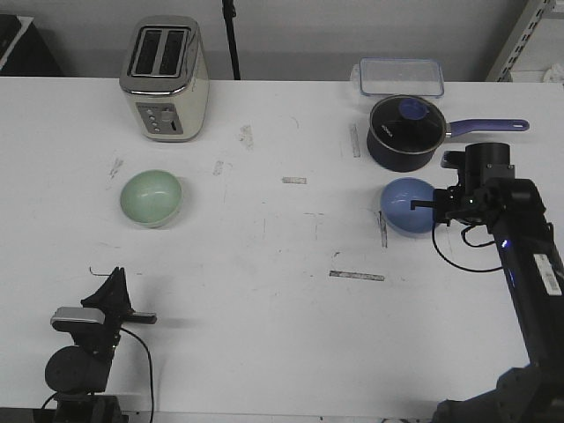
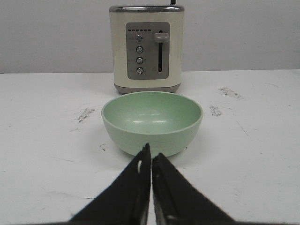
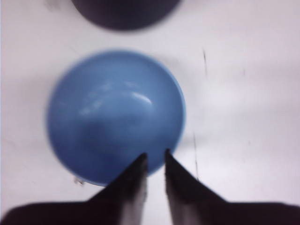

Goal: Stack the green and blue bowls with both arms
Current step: 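Reach the right gripper forward to the rim of the blue bowl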

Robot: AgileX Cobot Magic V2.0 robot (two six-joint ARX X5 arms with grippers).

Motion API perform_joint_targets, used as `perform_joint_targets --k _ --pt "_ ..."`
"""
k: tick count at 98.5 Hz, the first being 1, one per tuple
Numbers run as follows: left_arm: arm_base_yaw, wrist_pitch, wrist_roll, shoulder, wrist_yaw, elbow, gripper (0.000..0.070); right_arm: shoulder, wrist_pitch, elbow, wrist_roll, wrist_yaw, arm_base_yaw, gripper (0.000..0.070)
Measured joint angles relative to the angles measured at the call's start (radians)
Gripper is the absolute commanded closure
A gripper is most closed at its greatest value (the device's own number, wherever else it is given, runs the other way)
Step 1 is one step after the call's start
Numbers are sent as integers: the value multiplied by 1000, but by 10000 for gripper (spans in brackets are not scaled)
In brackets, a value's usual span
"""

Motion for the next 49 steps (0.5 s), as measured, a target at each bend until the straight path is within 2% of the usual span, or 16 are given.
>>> perform_joint_targets --k 13,27,38,49 --pt "0 0 0 0 0 0 699 71 -32 42 0 -2 -22 379" --pt "0 0 0 0 0 0 699 88 -27 43 -4 -56 -49 209" --pt "0 0 0 0 0 0 699 101 -21 48 -8 -98 -63 204" --pt "0 0 0 0 0 0 699 112 4 48 -12 -102 -81 205"
